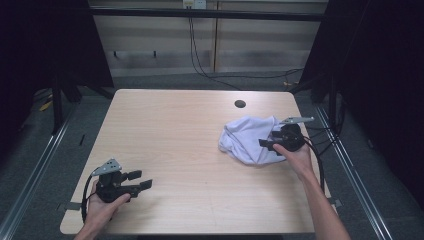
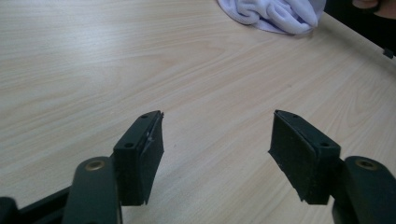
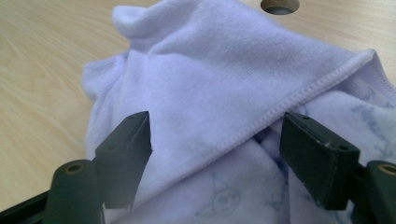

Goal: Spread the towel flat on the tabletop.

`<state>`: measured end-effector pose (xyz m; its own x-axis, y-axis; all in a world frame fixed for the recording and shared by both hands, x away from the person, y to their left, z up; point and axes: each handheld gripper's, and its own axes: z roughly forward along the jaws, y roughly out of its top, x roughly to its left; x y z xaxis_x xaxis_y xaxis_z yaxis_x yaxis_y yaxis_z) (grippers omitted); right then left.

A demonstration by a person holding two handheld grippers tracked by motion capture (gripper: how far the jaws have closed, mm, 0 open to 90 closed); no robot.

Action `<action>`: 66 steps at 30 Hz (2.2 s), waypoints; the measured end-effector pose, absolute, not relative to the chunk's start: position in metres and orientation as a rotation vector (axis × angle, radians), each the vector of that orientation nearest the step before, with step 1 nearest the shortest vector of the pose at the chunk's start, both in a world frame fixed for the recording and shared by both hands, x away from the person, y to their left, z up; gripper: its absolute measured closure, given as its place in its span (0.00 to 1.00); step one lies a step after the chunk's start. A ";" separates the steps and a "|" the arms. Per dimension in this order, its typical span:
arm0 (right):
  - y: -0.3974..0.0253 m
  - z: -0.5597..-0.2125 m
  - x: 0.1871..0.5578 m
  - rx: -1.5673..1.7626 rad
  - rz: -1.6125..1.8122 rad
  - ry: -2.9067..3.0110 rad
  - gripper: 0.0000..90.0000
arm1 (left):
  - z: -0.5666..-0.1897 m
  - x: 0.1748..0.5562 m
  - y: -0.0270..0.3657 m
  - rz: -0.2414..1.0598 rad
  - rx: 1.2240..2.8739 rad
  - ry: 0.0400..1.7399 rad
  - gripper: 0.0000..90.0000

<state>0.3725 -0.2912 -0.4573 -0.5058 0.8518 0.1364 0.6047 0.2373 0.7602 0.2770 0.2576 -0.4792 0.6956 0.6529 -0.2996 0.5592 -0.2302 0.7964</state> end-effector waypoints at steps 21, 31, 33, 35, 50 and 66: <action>-0.247 -0.499 0.370 1.343 1.130 2.335 0.79 | -0.477 0.280 0.252 0.166 1.921 0.947 0.39; -0.198 -0.498 0.343 1.217 1.170 2.461 0.79 | -0.476 0.287 0.241 0.128 1.935 0.914 0.38; -0.189 -0.498 0.339 1.205 1.189 2.484 0.79 | -0.475 0.287 0.239 0.124 1.942 0.908 0.39; -0.176 -0.499 0.334 1.162 1.211 2.515 0.79 | -0.474 0.288 0.238 0.122 1.948 0.900 0.38; -0.081 -0.491 0.293 0.850 1.299 2.781 0.63 | -0.446 0.292 0.231 0.153 1.923 0.780 0.42; -0.155 -0.460 0.345 1.056 1.375 2.488 0.43 | -0.450 0.357 0.166 0.050 2.000 0.787 0.55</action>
